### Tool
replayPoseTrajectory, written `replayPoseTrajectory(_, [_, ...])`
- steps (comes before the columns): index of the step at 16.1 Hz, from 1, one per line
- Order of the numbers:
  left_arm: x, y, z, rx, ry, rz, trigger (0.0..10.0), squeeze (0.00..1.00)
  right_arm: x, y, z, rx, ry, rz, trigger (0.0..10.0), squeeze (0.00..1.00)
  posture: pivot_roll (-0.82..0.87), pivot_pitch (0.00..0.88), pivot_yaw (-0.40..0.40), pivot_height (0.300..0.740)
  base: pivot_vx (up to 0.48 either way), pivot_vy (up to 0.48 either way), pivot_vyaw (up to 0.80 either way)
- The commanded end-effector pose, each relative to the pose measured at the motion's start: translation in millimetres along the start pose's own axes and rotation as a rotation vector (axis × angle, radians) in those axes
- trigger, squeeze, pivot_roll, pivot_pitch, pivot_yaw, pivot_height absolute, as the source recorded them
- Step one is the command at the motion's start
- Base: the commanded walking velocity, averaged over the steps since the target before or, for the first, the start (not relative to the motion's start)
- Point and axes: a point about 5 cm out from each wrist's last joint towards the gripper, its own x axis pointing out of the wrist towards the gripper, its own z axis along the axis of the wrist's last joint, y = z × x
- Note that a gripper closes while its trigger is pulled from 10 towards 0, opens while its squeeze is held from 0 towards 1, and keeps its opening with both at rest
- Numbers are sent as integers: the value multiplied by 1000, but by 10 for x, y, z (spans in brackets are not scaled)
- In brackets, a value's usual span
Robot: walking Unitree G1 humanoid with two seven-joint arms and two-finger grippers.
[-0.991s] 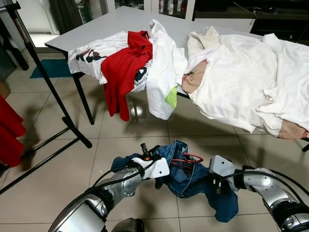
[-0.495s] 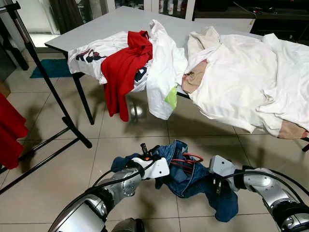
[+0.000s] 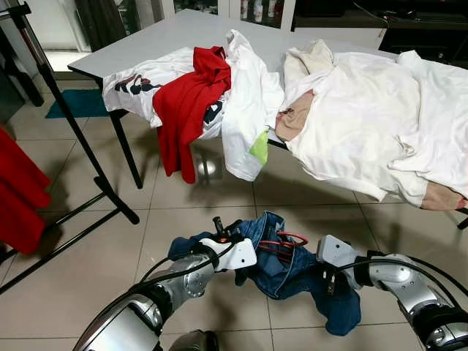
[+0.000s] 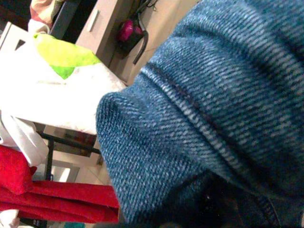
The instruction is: Hang hanger
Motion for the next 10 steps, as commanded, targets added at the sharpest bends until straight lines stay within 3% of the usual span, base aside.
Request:
replayPoseTrajectory(1, [51,79,87,6,-48,34,10000,0,-13,-36,38,-20,-15,-7,0,0,-1,7,51,740,0,0,0])
replayPoseTrajectory(2, [51,80,88,5,-50,35,10000,337,-13,-36,38,-22,-14,-7,0,0,-1,6,51,740,0,0,0])
replayPoseTrajectory(3, [46,83,98,12,-67,39,10000,443,-12,-41,57,-35,-28,-16,0,0,-2,9,56,740,0,0,0])
replayPoseTrajectory(4, [37,83,112,19,-91,43,10000,616,-11,-47,82,-52,-46,-28,0,0,-2,9,56,740,0,0,0])
replayPoseTrajectory(5, [32,81,120,13,-103,40,10000,1000,-10,-46,88,-56,-51,-30,0,0,-2,9,56,740,0,0,0])
replayPoseTrajectory(10, [28,83,116,20,-105,45,10000,1000,-4,-42,91,-59,-55,-28,0,0,-1,6,56,740,0,0,0])
